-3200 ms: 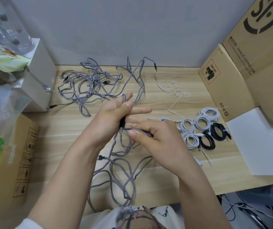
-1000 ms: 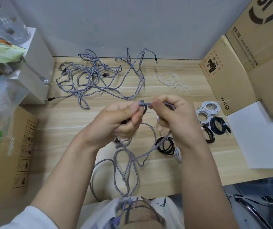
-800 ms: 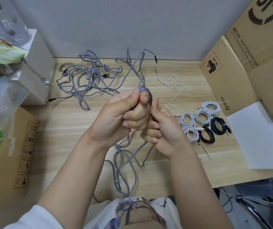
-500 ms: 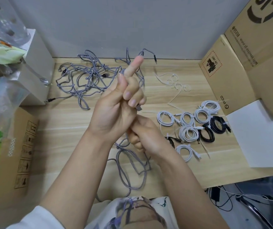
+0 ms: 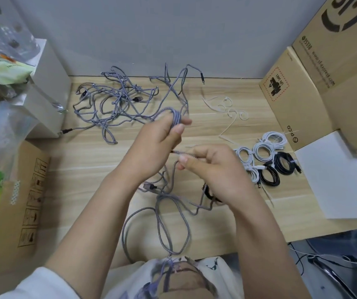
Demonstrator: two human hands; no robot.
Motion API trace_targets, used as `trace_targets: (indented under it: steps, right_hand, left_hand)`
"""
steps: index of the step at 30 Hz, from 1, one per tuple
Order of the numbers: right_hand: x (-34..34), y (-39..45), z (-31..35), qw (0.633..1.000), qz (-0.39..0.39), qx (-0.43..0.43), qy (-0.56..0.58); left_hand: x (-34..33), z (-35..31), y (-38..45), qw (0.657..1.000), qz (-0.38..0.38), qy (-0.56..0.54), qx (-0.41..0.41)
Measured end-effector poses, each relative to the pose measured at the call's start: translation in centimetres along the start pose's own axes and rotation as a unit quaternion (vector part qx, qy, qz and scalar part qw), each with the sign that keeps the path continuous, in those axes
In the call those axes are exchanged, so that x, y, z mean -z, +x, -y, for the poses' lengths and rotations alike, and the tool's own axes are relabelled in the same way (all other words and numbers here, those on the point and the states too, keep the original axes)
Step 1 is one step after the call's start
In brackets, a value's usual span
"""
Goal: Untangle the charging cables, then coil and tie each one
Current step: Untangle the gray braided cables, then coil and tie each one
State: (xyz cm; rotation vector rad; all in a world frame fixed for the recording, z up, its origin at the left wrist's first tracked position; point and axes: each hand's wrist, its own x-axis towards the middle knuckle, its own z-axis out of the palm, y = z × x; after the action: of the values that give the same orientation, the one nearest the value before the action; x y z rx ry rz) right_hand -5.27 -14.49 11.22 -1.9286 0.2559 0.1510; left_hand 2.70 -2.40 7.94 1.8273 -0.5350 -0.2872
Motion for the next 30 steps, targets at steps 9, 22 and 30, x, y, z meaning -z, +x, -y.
trace_targets:
  steps: [9, 22, 30]
  right_hand:
    - [0.6, 0.2, 0.1, 0.979, -0.165, 0.091, 0.077]
    - [-1.0, 1.7, -0.6, 0.942, -0.053, -0.005, 0.333]
    - [-2.3, 1.7, -0.9, 0.946, 0.063, -0.091, 0.305]
  left_hand:
    - [0.1, -1.2, -1.0, 0.970, 0.169, -0.160, 0.065]
    - [1.3, -1.0, -0.6, 0.760, 0.313, -0.569, 0.033]
    - [0.8, -1.4, 0.2, 0.705, 0.211, -0.677, 0.008]
